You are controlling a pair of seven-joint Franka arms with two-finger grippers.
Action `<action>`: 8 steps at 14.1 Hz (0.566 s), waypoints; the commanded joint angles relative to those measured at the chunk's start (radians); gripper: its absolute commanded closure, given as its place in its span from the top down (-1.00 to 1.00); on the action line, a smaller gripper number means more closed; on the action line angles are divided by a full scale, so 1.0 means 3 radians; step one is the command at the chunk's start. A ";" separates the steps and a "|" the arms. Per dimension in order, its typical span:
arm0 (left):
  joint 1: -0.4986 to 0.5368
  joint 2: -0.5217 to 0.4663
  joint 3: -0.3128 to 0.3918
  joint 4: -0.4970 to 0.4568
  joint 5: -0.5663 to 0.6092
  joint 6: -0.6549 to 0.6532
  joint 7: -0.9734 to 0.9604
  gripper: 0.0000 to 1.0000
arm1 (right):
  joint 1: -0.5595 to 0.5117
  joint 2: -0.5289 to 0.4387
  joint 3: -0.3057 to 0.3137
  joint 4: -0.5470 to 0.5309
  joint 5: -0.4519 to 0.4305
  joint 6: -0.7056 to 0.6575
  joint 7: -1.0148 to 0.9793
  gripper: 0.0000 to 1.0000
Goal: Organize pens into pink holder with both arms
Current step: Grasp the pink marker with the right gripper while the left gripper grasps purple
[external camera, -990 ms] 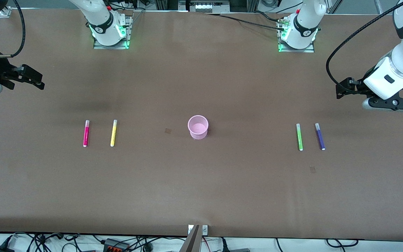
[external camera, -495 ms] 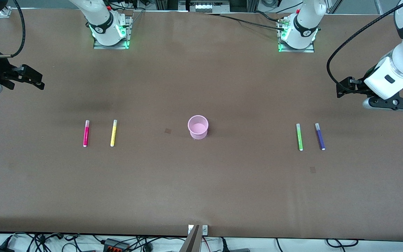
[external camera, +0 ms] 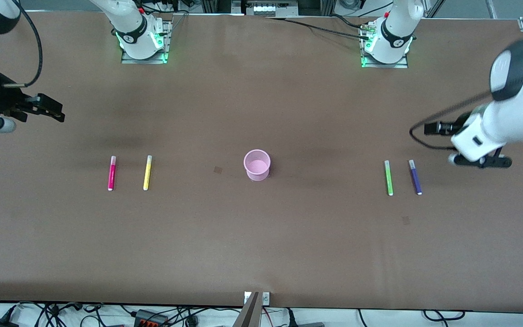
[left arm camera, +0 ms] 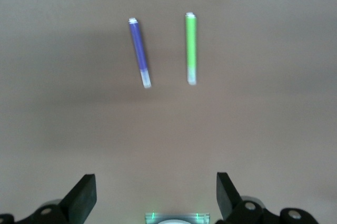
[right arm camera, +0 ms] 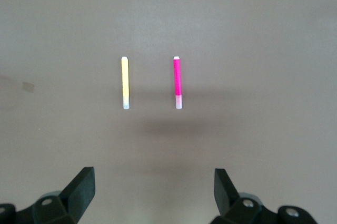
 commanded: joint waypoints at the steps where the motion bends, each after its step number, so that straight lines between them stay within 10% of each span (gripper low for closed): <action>1: 0.0152 0.0575 -0.0004 0.0105 0.0050 0.0618 0.0039 1.00 | 0.0008 0.0206 0.0010 0.0014 -0.0023 0.0023 0.0016 1.00; 8: 0.0290 0.1037 -0.0004 -0.0354 0.0060 0.2067 0.0111 1.00 | 0.0054 0.1029 0.0031 0.0203 -0.0008 0.0166 0.0006 1.00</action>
